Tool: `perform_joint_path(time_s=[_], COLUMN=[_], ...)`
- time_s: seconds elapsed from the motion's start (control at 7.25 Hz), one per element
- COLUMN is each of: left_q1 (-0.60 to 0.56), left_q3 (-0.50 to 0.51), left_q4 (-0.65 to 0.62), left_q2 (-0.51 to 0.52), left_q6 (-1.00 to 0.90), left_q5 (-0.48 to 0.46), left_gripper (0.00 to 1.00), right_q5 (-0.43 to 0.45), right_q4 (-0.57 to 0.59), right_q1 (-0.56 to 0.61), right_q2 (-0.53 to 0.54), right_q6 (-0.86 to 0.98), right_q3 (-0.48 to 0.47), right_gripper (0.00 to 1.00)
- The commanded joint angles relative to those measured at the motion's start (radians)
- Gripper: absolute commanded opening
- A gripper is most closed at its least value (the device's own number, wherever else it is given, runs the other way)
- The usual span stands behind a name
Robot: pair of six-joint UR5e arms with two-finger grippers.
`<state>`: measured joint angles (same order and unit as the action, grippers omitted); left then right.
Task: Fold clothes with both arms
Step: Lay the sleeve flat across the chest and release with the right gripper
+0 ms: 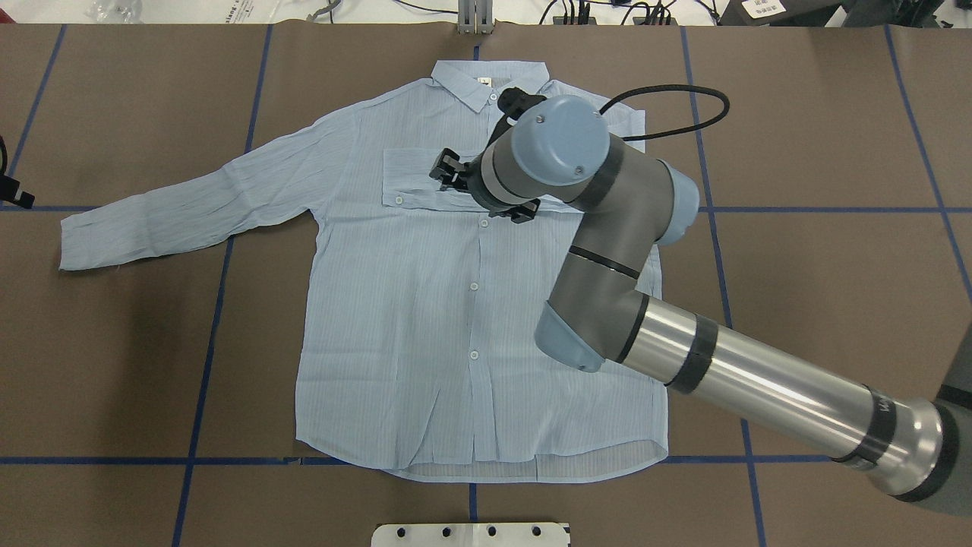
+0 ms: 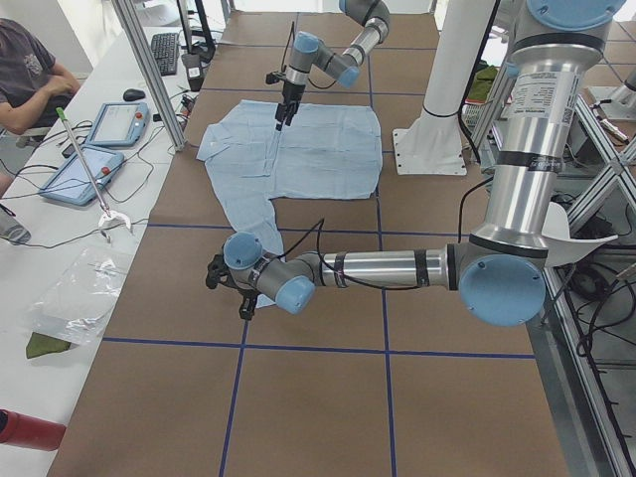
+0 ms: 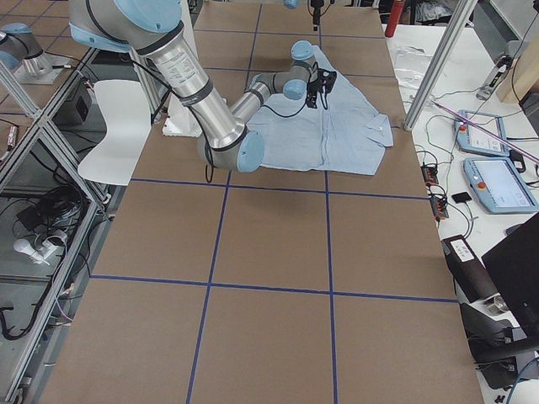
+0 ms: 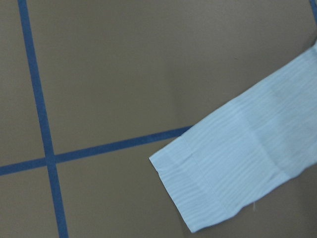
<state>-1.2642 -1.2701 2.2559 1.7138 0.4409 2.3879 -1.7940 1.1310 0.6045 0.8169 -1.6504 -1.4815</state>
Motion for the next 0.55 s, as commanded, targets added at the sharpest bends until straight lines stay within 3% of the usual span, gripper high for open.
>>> perform_joint_path(time_s=[0.0,0.41], left_q1=[0.04,0.068], left_q3=[0.098,0.098], left_q4=[0.163,0.168], left_q2=[0.013,0.03], left_q6=[0.068,0.076], left_q5=[-0.01,-0.019], left_gripper=[0.8,0.79], right_q5=[-0.066,-0.09], right_q4=[0.004,0.003], right_q1=[0.043,0.05], right_q2=[0.117,0.194], right_q6=[0.006,0.009], right_q3=[-0.101,-0.164], right_gripper=[0.85,0.89])
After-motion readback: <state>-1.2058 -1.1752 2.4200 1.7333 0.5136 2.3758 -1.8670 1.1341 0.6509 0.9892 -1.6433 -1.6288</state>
